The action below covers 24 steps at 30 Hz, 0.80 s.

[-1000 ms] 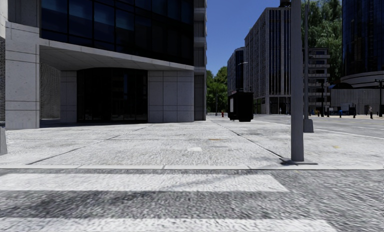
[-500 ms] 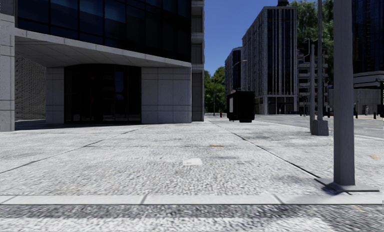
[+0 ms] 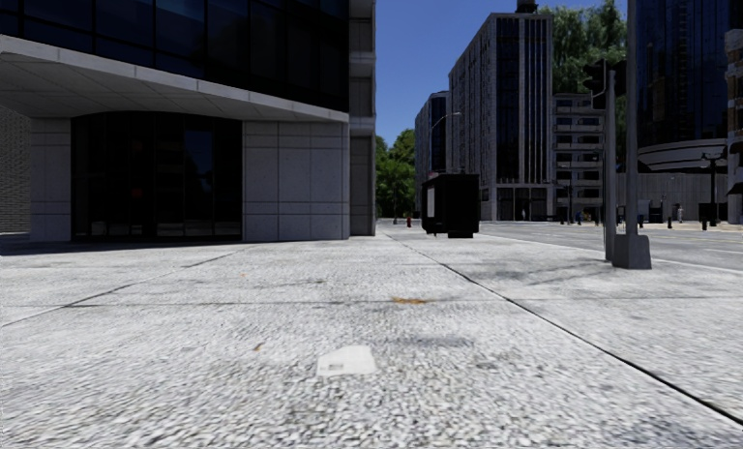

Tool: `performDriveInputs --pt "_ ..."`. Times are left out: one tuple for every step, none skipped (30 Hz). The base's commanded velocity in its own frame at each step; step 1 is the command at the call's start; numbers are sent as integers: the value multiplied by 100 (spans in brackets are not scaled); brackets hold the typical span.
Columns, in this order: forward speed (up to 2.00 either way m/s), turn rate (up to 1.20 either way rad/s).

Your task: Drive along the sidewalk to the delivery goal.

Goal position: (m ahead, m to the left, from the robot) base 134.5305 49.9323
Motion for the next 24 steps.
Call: performDriveInputs --pt "184 -9" --pt "170 -4" --pt "170 -4" --pt "164 0" --pt "160 0" --pt "158 0" --pt "158 0" --pt "146 0" --pt "138 0" --pt "134 0" --pt "134 0" --pt "132 0" --pt "131 0" --pt "131 0" --pt "131 0" --pt "131 0" --pt "131 0" --pt "131 0" --pt "131 0" --pt "131 0" --pt "131 0" --pt "131 0" --pt "131 0" --pt "131 0"
